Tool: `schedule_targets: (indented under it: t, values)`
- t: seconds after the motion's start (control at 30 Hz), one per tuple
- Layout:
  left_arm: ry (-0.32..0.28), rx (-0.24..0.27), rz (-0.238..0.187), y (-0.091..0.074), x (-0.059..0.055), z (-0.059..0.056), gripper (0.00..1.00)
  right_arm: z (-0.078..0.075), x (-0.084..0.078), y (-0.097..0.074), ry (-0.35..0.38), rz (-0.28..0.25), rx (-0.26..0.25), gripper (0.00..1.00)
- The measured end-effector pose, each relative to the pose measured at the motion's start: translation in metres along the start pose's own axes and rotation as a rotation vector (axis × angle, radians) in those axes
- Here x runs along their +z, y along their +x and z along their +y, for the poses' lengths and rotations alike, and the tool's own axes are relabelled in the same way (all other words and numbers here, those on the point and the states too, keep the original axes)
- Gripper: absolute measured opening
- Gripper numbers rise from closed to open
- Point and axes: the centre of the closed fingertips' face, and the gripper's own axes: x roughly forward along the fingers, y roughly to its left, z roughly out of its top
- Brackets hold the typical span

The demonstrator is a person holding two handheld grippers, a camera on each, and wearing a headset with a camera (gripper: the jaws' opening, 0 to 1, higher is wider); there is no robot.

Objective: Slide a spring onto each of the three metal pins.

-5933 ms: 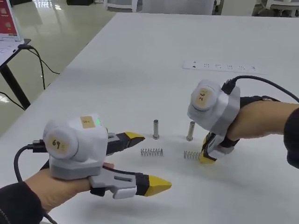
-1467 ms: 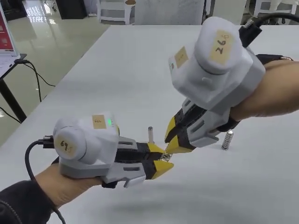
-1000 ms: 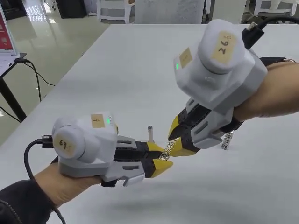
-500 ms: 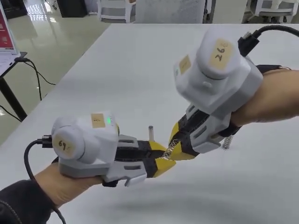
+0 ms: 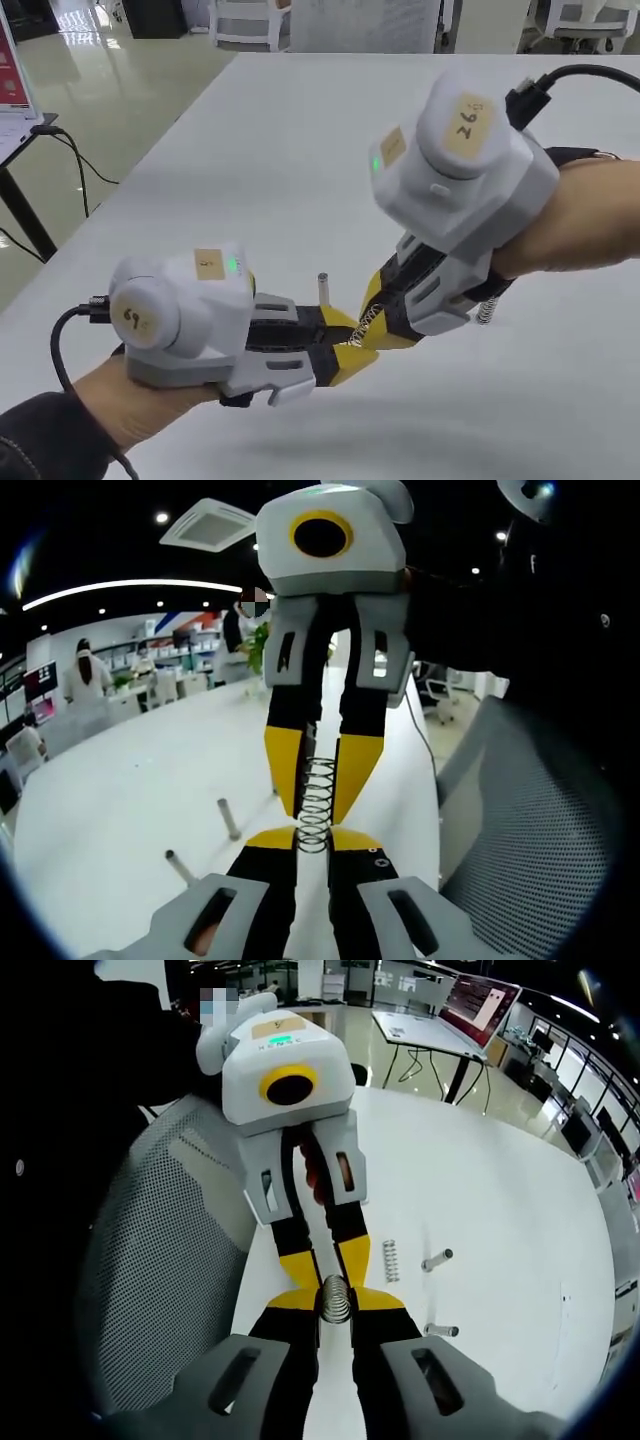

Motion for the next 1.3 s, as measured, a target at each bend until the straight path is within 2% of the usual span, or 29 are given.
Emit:
schedule_targets:
  t: [0.3,0.77,0.9,1.13,1.3]
  values:
    - [-0.035,0.019,-0.011,-0.002,-0.001,0.006,0.06,-0.002,-0.001,0.000,-0.006,0.016,-0.005,0.08]
    - [-0.090,0.067,-0.002,-0.011,-0.015,0.020,0.14,-0.012,-0.014,-0.005,0.011,0.045,-0.031,0.08]
    - [-0.095,0.082,0.006,-0.014,-0.018,0.024,0.18,-0.018,-0.021,-0.006,0.014,0.068,-0.048,0.08]
    - [-0.117,0.118,0.012,-0.023,-0.024,0.030,0.24,-0.025,-0.029,-0.013,0.026,0.077,-0.065,0.08]
    - [-0.137,0.143,0.018,-0.027,-0.029,0.033,0.26,-0.039,-0.037,-0.022,0.037,0.096,-0.102,0.08]
